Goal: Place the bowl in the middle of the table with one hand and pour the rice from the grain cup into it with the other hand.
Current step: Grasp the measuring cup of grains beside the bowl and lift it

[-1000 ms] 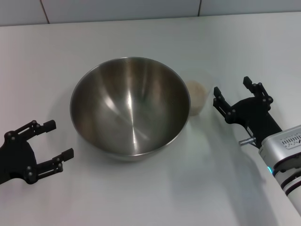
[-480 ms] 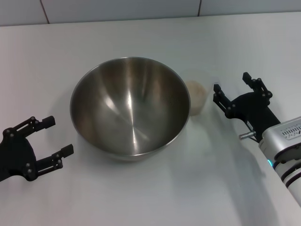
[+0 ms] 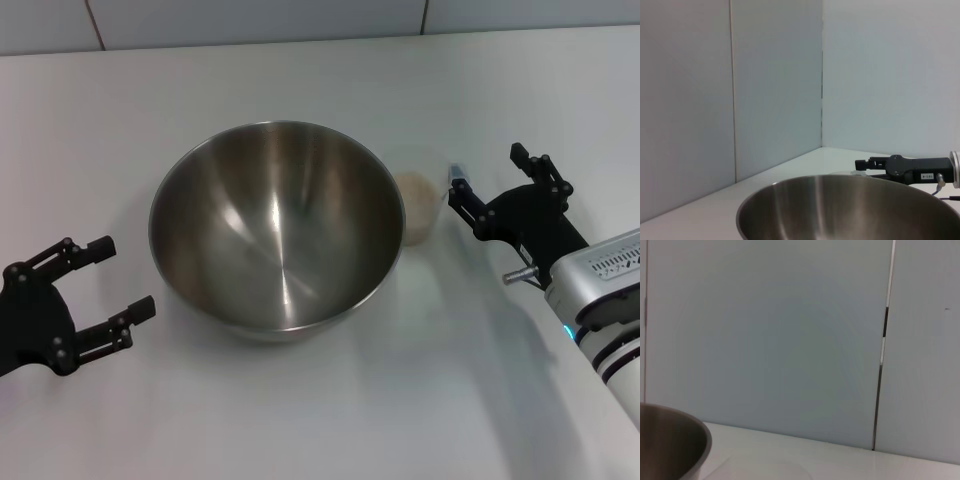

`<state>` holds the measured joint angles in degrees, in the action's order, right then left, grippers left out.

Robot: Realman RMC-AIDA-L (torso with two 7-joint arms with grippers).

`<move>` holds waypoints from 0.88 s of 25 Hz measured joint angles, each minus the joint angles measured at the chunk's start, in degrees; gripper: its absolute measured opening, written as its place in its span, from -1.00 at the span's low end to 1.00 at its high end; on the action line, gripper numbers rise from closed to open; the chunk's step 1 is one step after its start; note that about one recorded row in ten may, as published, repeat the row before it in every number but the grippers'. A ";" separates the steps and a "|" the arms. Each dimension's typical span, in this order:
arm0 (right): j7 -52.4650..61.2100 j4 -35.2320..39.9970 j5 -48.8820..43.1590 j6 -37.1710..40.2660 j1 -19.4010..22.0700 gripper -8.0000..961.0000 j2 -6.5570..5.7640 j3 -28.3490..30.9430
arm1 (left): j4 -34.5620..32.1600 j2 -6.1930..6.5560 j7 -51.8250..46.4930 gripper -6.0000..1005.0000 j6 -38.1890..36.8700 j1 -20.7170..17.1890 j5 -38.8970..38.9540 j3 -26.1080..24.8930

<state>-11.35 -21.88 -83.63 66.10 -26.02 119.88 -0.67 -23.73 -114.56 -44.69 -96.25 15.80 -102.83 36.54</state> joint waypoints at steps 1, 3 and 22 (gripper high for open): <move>0.00 0.03 0.00 -0.03 -0.11 0.65 0.00 0.01 | 0.00 0.00 0.01 0.62 -0.11 0.03 0.00 -0.14; 0.01 0.06 0.01 -0.03 -0.17 0.65 0.00 0.01 | 0.00 0.01 0.16 0.62 -0.43 0.03 0.00 -0.55; 0.68 -0.65 -0.17 -0.80 -0.22 0.64 0.00 1.42 | -0.09 0.32 0.28 0.62 -0.45 0.06 -0.06 -0.68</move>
<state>-10.67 -22.53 -83.79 65.30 -26.24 119.88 0.74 -23.82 -114.24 -44.41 -96.70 15.86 -102.89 35.86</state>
